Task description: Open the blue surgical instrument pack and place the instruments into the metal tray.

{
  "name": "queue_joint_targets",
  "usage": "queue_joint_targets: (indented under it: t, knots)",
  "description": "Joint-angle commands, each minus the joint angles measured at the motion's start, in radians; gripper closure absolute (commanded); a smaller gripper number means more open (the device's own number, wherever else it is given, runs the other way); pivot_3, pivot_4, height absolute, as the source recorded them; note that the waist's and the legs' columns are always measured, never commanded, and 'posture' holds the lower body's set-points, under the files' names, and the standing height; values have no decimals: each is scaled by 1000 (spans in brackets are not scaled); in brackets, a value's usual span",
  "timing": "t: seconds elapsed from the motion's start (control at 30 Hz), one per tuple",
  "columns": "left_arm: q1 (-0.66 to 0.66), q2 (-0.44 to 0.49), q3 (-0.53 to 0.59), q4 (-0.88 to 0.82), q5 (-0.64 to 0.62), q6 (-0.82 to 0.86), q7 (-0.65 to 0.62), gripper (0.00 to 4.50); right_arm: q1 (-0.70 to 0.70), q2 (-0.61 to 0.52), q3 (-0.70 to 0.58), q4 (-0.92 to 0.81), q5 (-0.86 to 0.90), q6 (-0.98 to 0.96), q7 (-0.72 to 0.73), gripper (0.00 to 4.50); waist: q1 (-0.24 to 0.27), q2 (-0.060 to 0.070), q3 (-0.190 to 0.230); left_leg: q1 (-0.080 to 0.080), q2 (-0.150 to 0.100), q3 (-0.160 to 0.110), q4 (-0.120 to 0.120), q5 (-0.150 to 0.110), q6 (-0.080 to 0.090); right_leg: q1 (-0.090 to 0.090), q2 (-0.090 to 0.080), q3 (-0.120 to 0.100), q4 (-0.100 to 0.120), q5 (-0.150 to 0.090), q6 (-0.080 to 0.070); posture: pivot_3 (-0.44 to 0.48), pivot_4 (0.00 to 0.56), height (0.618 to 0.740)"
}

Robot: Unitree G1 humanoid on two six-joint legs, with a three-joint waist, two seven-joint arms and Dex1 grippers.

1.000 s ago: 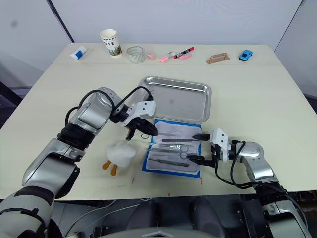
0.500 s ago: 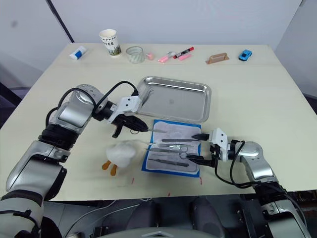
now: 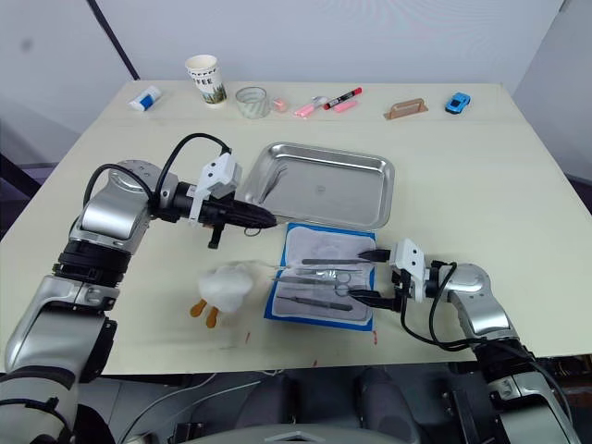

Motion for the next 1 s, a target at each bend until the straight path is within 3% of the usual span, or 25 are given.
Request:
queue_joint_targets:
  t: [0.03, 0.2, 0.43, 0.77, 1.0]
  knots:
    - [-2, -93, 98, -82, -12, 59, 248, 4462, 38, 5, 62, 81, -61, 32, 0, 90, 1, 0, 0, 0, 0, -1, 0, 0, 0, 0, 0, 0, 0, 0, 0, 0, 150, 725]
    - [21, -262, 133, -151, 77, 174, 634, 4462, 42, 13, 63, 80, -59, 33, -8, 90, -1, 0, 0, 0, 0, -1, 0, 0, 0, 0, 0, 1, 0, 0, 0, 0, 150, 725]
    - [-15, -339, 157, -79, 145, 262, 890, 4462, 51, 16, 65, 72, -61, 34, -11, 90, 1, -1, -1, 1, 0, -1, -1, 0, 0, 1, -1, 1, 0, 0, 0, 0, 150, 725]
    - [-96, -360, 132, 184, 167, 222, 906, 4462, 44, 20, 65, 78, -62, 36, -12, 90, 0, -1, -1, 2, -1, -1, -2, 0, -1, 1, -1, 0, 0, 0, 0, 0, 150, 725]
    - [-133, -366, 147, 279, 163, 175, 918, 4462, 47, 20, 65, 74, -65, 35, -17, 90, -1, -1, -1, 2, -1, -1, -2, 0, -1, 1, -1, 0, 0, 0, 0, 0, 150, 725]
